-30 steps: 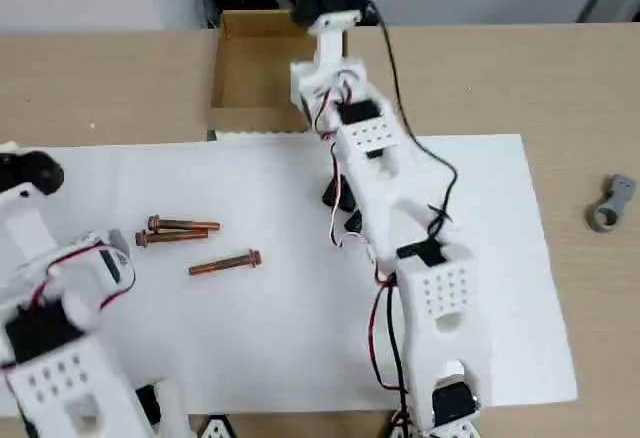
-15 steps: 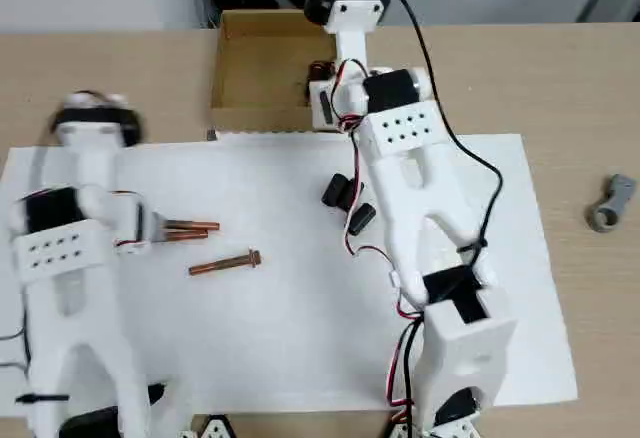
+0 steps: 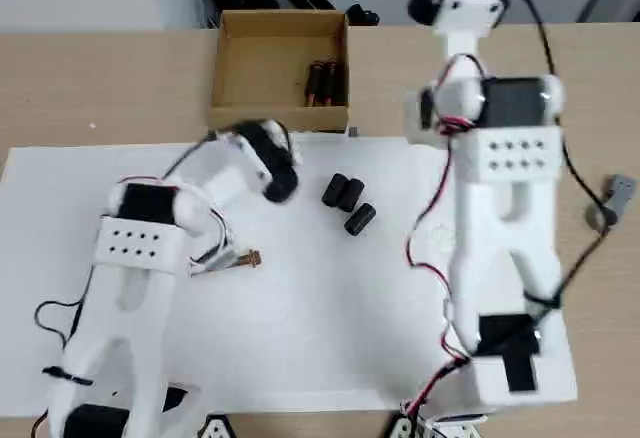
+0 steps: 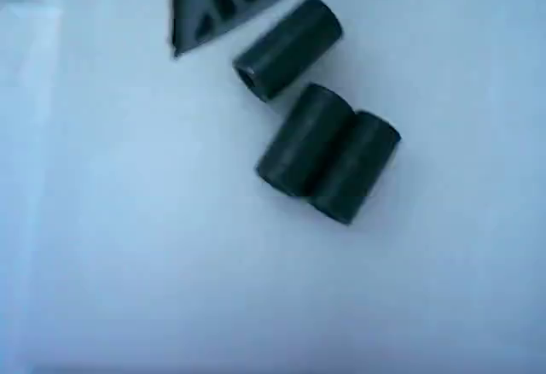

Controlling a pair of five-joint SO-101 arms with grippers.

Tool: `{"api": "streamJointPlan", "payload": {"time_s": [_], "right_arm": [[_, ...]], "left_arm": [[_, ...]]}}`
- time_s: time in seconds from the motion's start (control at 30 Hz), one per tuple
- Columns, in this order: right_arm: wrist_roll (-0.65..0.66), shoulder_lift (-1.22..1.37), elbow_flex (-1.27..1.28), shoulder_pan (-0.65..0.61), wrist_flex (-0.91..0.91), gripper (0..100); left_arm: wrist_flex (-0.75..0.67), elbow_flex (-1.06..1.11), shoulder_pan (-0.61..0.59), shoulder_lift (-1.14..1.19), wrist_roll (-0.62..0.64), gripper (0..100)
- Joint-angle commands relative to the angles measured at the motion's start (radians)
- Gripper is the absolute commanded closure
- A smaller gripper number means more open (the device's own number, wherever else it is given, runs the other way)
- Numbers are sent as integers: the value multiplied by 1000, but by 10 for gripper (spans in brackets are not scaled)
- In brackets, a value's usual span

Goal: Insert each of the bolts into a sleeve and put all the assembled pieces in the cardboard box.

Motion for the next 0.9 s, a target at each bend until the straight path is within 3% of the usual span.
{"api": "streamJointPlan", "payload": {"time_s": [0.0,0.23,0.47,0.87], "right_arm": [[51,-119,75,28,7,858],[46,-255,307,24,5,858],[44,-346,480,27,-59,858],[44,-449,727,27,-202,858]], "left_arm": [[-97,71,14,0,-98,810],[-256,193,17,2,-160,811],[-290,203,17,51,-161,810],[-241,-84,17,483,-158,809]]}}
